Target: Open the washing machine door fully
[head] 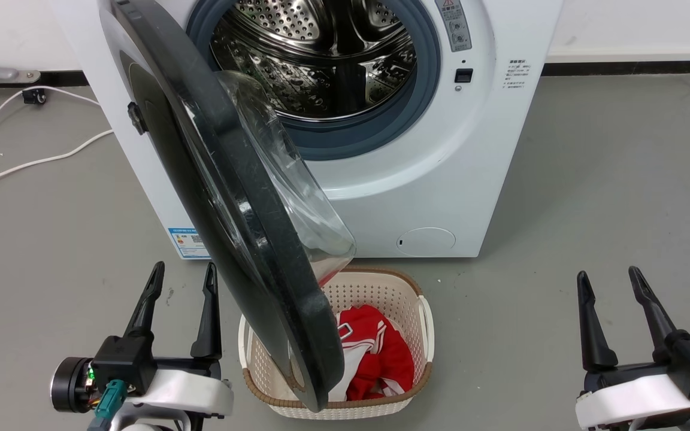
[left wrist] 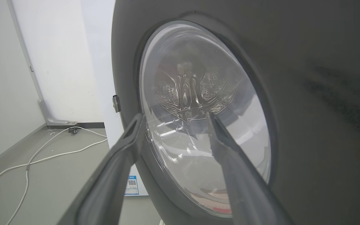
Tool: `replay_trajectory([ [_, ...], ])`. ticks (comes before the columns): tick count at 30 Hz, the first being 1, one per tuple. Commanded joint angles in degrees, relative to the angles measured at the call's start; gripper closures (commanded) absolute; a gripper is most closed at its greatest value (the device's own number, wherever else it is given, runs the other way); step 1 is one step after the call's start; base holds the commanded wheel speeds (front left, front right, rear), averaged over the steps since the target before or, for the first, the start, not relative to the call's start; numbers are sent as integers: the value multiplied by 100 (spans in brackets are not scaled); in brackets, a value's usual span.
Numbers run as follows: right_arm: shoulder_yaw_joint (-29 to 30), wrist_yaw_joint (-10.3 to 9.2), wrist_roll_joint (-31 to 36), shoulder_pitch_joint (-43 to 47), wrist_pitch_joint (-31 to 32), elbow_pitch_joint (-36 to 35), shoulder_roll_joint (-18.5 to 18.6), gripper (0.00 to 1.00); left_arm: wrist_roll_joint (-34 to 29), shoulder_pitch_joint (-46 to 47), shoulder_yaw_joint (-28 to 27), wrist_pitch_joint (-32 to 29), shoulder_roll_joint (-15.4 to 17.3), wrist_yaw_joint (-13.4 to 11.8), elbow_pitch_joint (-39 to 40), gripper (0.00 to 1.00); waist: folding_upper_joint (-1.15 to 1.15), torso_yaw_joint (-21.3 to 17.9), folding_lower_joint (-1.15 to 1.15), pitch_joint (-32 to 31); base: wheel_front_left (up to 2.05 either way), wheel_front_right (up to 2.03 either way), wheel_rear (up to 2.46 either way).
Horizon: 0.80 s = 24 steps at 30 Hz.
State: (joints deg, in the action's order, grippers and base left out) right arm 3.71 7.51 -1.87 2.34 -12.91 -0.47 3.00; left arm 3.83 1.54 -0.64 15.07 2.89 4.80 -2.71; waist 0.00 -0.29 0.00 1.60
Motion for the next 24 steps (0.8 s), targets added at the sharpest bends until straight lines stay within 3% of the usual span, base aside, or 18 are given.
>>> replay_trajectory([
  [1, 10, -4, -51, -16, -22, 28, -21, 0, -15, 50, -15, 14, -2, 3, 18, 0, 0, -1, 0, -1, 0, 0, 0],
  [8, 22, -4, -124, -85, -72, 131, -23, 0, -56, 59, -12, 15, -2, 28, 12, 0, 0, 4, 0, -4, 0, 0, 0],
  [9, 25, -4, -133, -95, -71, 141, -23, 0, -63, 64, -9, 15, -2, 34, 28, 51, 0, 5, 0, 0, 0, 0, 0],
  [10, 25, -4, -151, -107, -68, 153, -23, 0, -69, 68, -10, 15, -2, 43, 43, 93, 0, 4, 0, 1, 0, 0, 0],
  [11, 24, -4, -152, -116, -74, 158, -22, 0, -68, 61, -11, 15, -2, 48, 49, 100, 0, 5, 0, -1, 0, 0, 0],
  [16, 18, -4, -229, -129, -102, 196, -22, 0, -33, 90, -37, 15, -2, 52, 196, 100, 0, 3, 0, 25, 0, 0, 0],
  [24, 57, -4, -291, -84, -78, 253, -23, 0, -131, 389, -196, 14, 2, -89, 1489, 100, 0, 42, 0, -12, 0, 0, 0],
])
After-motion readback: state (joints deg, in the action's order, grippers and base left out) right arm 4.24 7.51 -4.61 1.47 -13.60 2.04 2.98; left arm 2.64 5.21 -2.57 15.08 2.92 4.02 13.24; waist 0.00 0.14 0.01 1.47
